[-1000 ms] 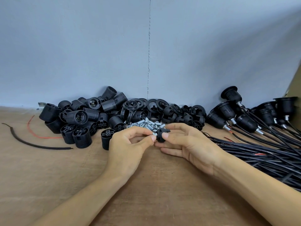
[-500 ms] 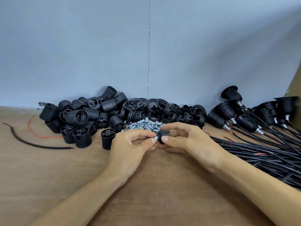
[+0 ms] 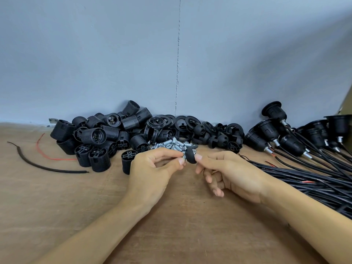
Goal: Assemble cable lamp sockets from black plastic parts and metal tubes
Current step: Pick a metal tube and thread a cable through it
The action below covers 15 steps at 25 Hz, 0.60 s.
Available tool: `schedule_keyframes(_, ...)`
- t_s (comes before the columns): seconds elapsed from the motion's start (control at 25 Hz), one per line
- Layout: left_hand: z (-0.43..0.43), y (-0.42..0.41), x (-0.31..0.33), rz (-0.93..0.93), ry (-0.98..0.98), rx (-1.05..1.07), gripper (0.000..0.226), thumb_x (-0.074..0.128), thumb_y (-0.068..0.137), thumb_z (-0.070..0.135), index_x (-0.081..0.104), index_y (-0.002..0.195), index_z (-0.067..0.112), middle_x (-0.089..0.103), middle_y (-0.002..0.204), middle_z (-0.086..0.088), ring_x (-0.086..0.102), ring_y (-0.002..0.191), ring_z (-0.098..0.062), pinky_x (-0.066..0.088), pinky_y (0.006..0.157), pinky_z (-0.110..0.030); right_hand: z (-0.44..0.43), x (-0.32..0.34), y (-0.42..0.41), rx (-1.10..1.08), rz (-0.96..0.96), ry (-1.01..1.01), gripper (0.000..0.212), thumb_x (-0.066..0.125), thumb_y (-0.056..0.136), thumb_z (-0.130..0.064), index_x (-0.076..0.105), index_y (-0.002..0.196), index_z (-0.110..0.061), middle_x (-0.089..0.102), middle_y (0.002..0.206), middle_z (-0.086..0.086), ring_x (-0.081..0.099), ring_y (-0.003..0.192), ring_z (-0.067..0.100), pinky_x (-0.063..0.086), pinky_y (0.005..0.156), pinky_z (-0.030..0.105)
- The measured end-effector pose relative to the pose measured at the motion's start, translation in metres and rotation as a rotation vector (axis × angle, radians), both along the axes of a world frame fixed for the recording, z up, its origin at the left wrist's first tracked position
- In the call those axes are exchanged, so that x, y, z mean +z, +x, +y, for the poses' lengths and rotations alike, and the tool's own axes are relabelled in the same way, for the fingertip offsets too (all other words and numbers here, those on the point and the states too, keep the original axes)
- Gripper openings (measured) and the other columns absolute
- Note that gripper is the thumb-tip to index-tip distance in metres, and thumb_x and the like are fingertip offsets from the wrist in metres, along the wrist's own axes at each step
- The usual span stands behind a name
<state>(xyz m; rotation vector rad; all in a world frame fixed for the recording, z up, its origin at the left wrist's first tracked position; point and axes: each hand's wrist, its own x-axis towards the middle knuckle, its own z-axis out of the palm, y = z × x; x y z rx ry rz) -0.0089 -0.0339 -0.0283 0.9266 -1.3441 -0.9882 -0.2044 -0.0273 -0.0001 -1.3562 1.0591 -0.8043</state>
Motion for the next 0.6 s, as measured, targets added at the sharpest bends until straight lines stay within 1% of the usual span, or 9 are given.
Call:
schedule_keyframes(0.08, 0.0, 0.0, 0.0, 0.005, 0.005, 0.001, 0.019, 0.08, 0.081, -0.002, 0.08, 0.085, 0.016, 0.079, 0.08, -0.004, 0.077, 0.077, -0.017, 0.055, 0.072, -0.015, 0.0, -0.002, 0.003, -0.06, -0.004, -0.074, 0.038, 0.072, 0.084, -0.041, 0.064, 0.097, -0.007, 0.062, 0.076, 0.01, 0.059, 0.048, 0.02, 0.047, 0.046, 0.027)
schedule_keyframes(0.16, 0.0, 0.0, 0.0, 0.01, 0.006, -0.001, 0.02, 0.08, 0.081, -0.002, 0.08, 0.083, 0.018, 0.079, 0.08, -0.004, 0.077, 0.077, -0.018, 0.056, 0.073, -0.016, 0.0, -0.004, 0.005, -0.108, -0.062, -0.153, 0.036, 0.07, 0.089, -0.029, 0.062, 0.119, -0.012, 0.066, 0.098, 0.018, 0.066, 0.062, 0.025, 0.055, 0.058, 0.03)
schedule_keyframes(0.2, 0.0, 0.0, 0.0, 0.009, 0.007, -0.004, 0.021, 0.08, 0.081, -0.002, 0.081, 0.082, 0.019, 0.079, 0.081, -0.004, 0.077, 0.077, -0.019, 0.056, 0.073, -0.016, 0.001, -0.004, 0.005, -0.106, -0.083, -0.182, 0.035, 0.068, 0.091, -0.026, 0.062, 0.124, -0.015, 0.065, 0.106, 0.02, 0.068, 0.067, 0.027, 0.057, 0.062, 0.031)
schedule_keyframes(0.24, 0.001, 0.0, 0.0, 0.003, 0.005, -0.006, 0.021, 0.08, 0.081, -0.001, 0.081, 0.081, 0.02, 0.079, 0.081, -0.004, 0.077, 0.078, -0.019, 0.057, 0.073, -0.017, 0.001, -0.004, 0.006, -0.098, -0.08, -0.202, 0.031, 0.066, 0.093, -0.026, 0.064, 0.122, -0.016, 0.066, 0.107, 0.019, 0.068, 0.068, 0.026, 0.057, 0.062, 0.03)
schedule_keyframes(0.32, 0.003, -0.001, -0.001, -0.035, -0.013, -0.006, 0.022, 0.081, 0.08, 0.0, 0.081, 0.081, 0.022, 0.079, 0.083, -0.001, 0.077, 0.079, -0.017, 0.057, 0.074, -0.017, 0.003, -0.003, 0.008, -0.105, -0.013, -0.198, 0.026, 0.062, 0.095, -0.038, 0.071, 0.104, -0.016, 0.069, 0.092, 0.016, 0.064, 0.059, 0.023, 0.053, 0.053, 0.029)
schedule_keyframes(0.4, 0.005, -0.003, 0.0, -0.064, -0.032, -0.003, 0.022, 0.082, 0.08, 0.001, 0.081, 0.082, 0.023, 0.079, 0.083, 0.002, 0.076, 0.08, -0.015, 0.056, 0.075, -0.017, 0.002, -0.001, 0.006, -0.127, 0.049, -0.124, 0.046, 0.057, 0.09, -0.059, 0.071, 0.084, -0.015, 0.064, 0.071, 0.012, 0.056, 0.047, 0.02, 0.045, 0.043, 0.026)
schedule_keyframes(0.48, 0.004, -0.003, 0.0, -0.044, -0.031, 0.008, 0.021, 0.082, 0.08, 0.001, 0.081, 0.081, 0.022, 0.079, 0.083, 0.001, 0.076, 0.079, -0.016, 0.057, 0.075, -0.018, 0.0, 0.001, 0.001, -0.107, 0.05, -0.043, 0.067, 0.052, 0.084, -0.075, 0.071, 0.079, -0.011, 0.059, 0.064, 0.01, 0.051, 0.042, 0.019, 0.039, 0.039, 0.023)
schedule_keyframes(0.52, 0.003, -0.002, 0.001, -0.03, -0.024, 0.016, 0.021, 0.082, 0.079, 0.0, 0.08, 0.081, 0.021, 0.079, 0.082, 0.0, 0.077, 0.079, -0.017, 0.057, 0.075, -0.019, 0.0, 0.002, -0.001, -0.069, 0.04, -0.027, 0.07, 0.054, 0.082, -0.078, 0.072, 0.08, -0.011, 0.058, 0.063, 0.009, 0.05, 0.041, 0.018, 0.038, 0.039, 0.022)
schedule_keyframes(0.6, 0.002, -0.002, 0.001, -0.037, -0.011, 0.035, 0.022, 0.083, 0.079, 0.0, 0.08, 0.079, 0.022, 0.079, 0.081, 0.001, 0.077, 0.078, -0.015, 0.056, 0.074, -0.018, 0.0, 0.003, -0.003, 0.03, 0.022, -0.06, 0.058, 0.061, 0.084, -0.07, 0.074, 0.083, -0.013, 0.058, 0.064, 0.006, 0.049, 0.041, 0.014, 0.035, 0.039, 0.02)
